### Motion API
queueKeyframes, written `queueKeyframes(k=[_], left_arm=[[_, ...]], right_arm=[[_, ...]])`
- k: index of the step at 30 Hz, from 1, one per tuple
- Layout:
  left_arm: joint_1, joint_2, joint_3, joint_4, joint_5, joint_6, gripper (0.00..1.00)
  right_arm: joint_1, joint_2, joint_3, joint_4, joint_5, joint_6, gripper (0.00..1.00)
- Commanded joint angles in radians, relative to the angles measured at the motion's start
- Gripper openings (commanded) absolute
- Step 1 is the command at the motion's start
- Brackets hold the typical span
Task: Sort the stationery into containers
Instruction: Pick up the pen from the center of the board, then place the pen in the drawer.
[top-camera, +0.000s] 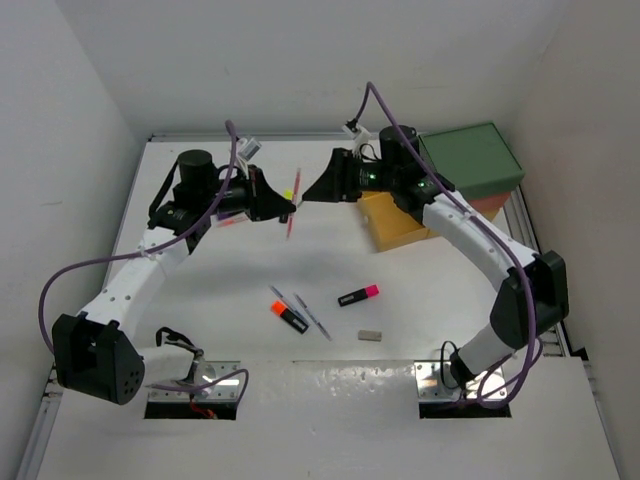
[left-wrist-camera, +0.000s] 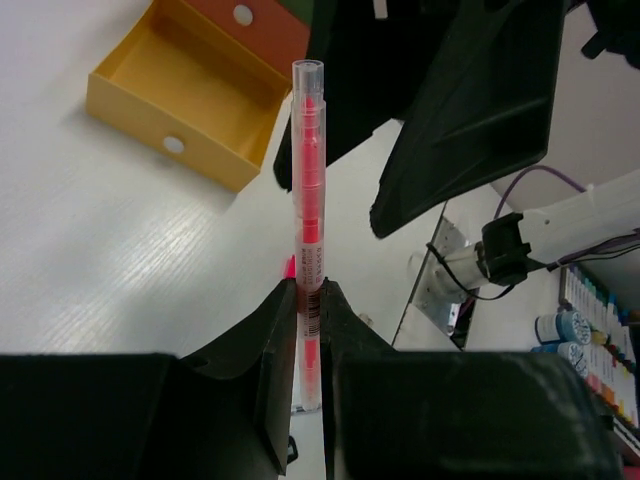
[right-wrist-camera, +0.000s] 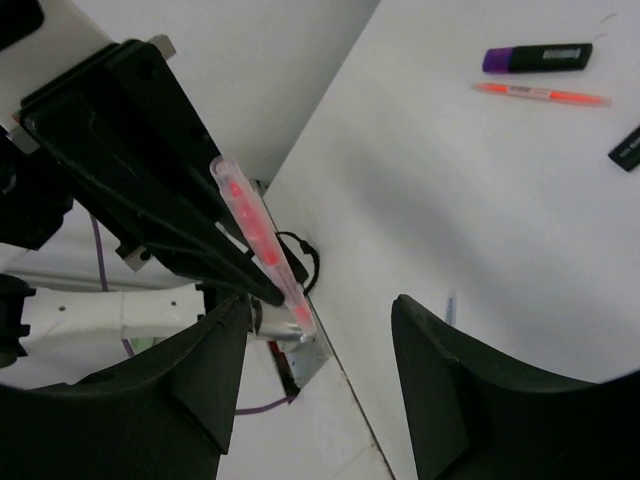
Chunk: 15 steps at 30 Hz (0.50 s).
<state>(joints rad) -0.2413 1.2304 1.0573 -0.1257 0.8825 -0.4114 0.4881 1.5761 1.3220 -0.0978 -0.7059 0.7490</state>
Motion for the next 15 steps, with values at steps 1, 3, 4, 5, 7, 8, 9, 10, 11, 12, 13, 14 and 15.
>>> queueKeyframes(k=[1, 3, 4, 5, 7, 8, 9, 10, 11, 12, 13, 14, 15], left_arm=[[0.004, -0.003, 0.003, 0.084, 0.036, -0.078, 0.00], [0.005, -0.002, 0.000, 0.089, 0.041, -0.082, 0.00], [0.005, -0.003, -0.002, 0.090, 0.042, -0.087, 0.00], [0.004, -0.003, -0.003, 0.090, 0.042, -0.087, 0.00], [0.004, -0.003, -0.014, 0.101, 0.042, -0.098, 0.00], [0.005, -0.003, -0.017, 0.107, 0.045, -0.101, 0.00], [0.004, -0.003, -0.023, 0.107, 0.046, -0.109, 0.00], [0.005, -0.005, -0.036, 0.148, 0.050, -0.121, 0.00], [0.005, -0.005, -0.040, 0.158, 0.055, -0.124, 0.00], [0.004, -0.008, -0.040, 0.159, 0.055, -0.122, 0.00], [0.004, -0.008, -0.042, 0.159, 0.058, -0.121, 0.00], [0.002, -0.008, -0.040, 0.152, 0.058, -0.116, 0.00], [0.000, -0.009, -0.042, 0.146, 0.058, -0.112, 0.02]], right_arm=[[0.027, 0.036, 0.086, 0.089, -0.010, 0.055, 0.58], [0.038, 0.054, 0.109, 0.092, -0.010, 0.069, 0.56], [0.041, 0.071, 0.129, 0.090, -0.010, 0.078, 0.56], [0.043, 0.079, 0.135, 0.090, -0.010, 0.081, 0.54], [0.050, 0.090, 0.151, 0.116, -0.010, 0.087, 0.52], [0.055, 0.099, 0.154, 0.118, -0.010, 0.087, 0.51], [0.059, 0.104, 0.155, 0.121, -0.010, 0.085, 0.46], [0.061, 0.105, 0.155, 0.121, -0.010, 0.081, 0.42], [0.061, 0.113, 0.154, 0.121, -0.010, 0.081, 0.38], [0.063, 0.116, 0.152, 0.119, -0.012, 0.079, 0.30], [0.061, 0.116, 0.151, 0.118, -0.010, 0.073, 0.26], [0.060, 0.113, 0.149, 0.115, -0.010, 0.070, 0.21], [0.056, 0.110, 0.145, 0.113, -0.010, 0.067, 0.11]])
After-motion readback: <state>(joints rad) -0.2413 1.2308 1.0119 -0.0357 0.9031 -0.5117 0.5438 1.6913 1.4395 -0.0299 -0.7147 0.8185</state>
